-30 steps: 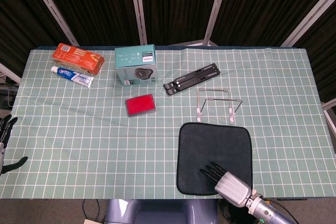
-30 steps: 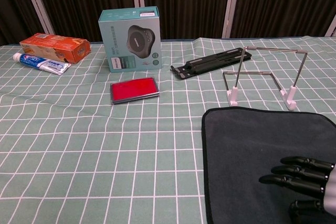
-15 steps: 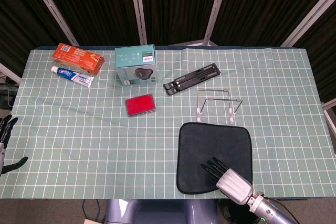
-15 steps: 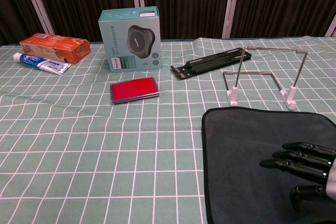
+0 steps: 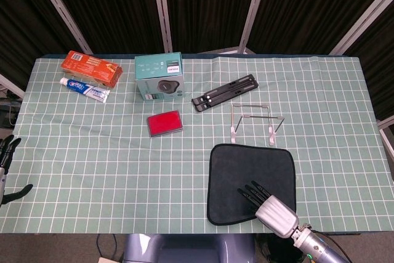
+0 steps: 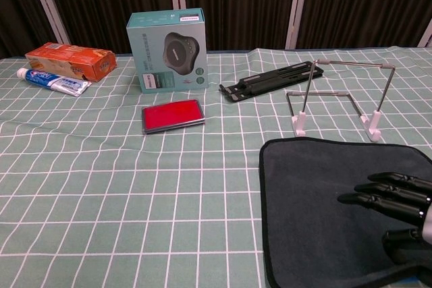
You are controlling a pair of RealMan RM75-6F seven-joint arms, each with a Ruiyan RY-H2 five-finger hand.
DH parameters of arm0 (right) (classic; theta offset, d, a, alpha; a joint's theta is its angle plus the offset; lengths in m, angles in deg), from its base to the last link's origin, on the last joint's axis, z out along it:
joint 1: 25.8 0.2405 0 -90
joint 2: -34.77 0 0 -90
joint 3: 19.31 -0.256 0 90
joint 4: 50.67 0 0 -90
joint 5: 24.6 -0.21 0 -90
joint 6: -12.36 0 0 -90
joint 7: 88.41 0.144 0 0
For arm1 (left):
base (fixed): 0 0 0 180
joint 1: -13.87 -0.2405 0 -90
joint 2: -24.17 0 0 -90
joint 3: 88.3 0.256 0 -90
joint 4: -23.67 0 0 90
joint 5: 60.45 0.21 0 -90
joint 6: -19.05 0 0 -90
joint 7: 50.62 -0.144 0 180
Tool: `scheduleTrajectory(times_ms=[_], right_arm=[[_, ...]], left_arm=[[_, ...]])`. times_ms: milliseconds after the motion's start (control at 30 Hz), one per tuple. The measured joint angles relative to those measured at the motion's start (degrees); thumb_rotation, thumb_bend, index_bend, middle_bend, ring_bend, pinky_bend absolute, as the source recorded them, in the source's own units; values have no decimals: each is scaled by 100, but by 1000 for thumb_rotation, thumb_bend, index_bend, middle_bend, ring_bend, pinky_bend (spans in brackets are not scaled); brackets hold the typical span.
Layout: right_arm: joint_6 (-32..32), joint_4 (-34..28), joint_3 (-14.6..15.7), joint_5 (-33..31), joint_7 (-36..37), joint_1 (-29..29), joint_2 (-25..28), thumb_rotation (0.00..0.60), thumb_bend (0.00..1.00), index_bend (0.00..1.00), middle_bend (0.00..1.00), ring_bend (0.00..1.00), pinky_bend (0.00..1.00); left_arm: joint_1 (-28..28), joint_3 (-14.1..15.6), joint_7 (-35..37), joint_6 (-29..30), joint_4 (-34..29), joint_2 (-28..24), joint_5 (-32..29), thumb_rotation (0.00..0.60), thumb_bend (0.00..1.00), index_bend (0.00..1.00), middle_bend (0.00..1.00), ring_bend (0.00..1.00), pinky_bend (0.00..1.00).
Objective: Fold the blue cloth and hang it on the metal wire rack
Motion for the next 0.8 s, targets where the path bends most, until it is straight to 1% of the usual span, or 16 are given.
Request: scheduleTrajectory(times_ms=[100,400,600,800], right_arm=[[43,-16,15,-10,-10,10,3,600,402,524,0,0,0],[36,-105,-20,-48,5,50,26,600,404,554,6,0,0],[118,-261,-228,-262,55,164,105,600,404,558,7,0,0],[478,-484,-607,-691,-153,375,182,600,404,558,14,0,0]], left_arm=[[-1,4,17,2,-2,-6,9,600,0,0,0,0,0],[-5,6,73,14,10,-24,21,600,0,0,0,0,0],[-23,-6,149,57,-21,-65,22,600,0,0,0,0,0],[-52,9,227,107,-37,-114,78,600,0,0,0,0,0]])
